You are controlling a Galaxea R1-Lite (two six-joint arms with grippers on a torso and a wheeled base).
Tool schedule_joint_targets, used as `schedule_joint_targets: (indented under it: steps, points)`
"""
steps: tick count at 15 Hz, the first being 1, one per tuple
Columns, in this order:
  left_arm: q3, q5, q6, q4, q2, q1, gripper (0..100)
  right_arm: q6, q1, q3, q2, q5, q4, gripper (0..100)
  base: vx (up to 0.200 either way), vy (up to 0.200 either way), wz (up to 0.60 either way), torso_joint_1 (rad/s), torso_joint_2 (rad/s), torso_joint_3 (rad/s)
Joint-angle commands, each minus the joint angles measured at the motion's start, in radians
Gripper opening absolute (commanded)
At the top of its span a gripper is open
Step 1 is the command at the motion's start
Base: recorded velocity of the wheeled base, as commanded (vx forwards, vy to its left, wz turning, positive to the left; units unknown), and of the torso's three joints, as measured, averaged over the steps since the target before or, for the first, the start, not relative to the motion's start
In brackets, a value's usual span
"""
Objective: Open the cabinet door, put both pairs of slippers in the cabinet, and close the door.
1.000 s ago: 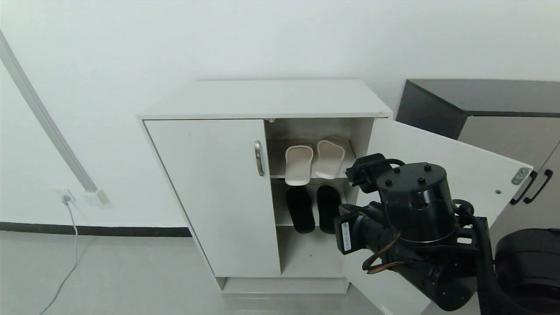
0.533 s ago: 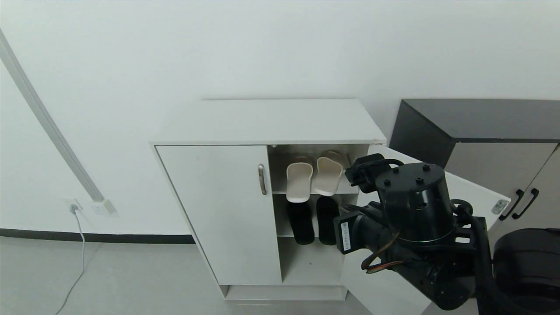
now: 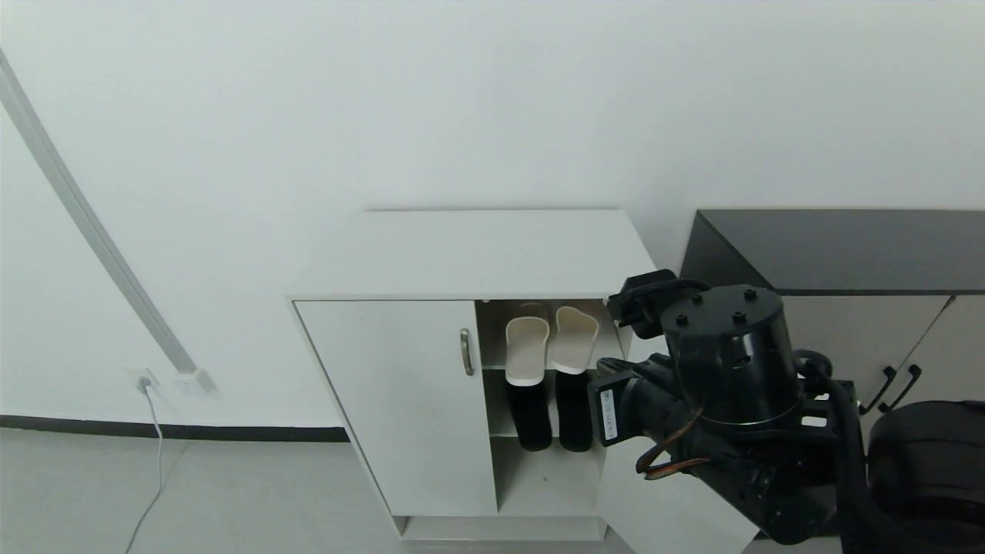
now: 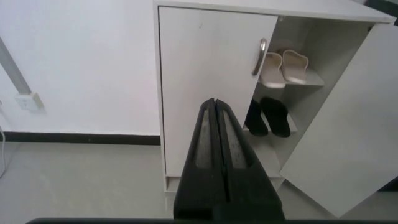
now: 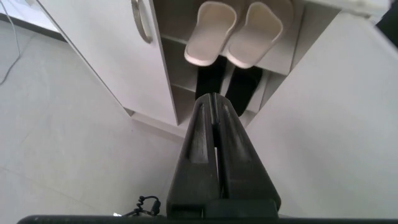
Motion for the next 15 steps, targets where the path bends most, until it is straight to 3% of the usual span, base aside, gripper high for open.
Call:
schedule_joint_targets:
  steps: [1, 11, 15]
  points:
    - [0.000, 0.000, 0.000, 0.001, 0.000, 0.000, 0, -0.001, 0.001, 0.001, -0.001, -0.001, 0.000, 0, 0.000, 0.000, 0.00, 0.256, -0.57, -0.325]
    - [0.000, 0.000, -0.002, -0.001, 0.000, 0.000, 0, 0.001, -0.006, 0.001, -0.002, 0.001, 0.000, 0, 0.000, 0.000, 0.00, 0.220, -0.48, -0.268]
    - [0.000, 0.000, -0.002, -0.001, 0.000, 0.000, 0, -0.006, -0.012, 0.001, 0.002, 0.003, 0.001, 0, 0.000, 0.000, 0.00, 0.022, -0.05, -0.027]
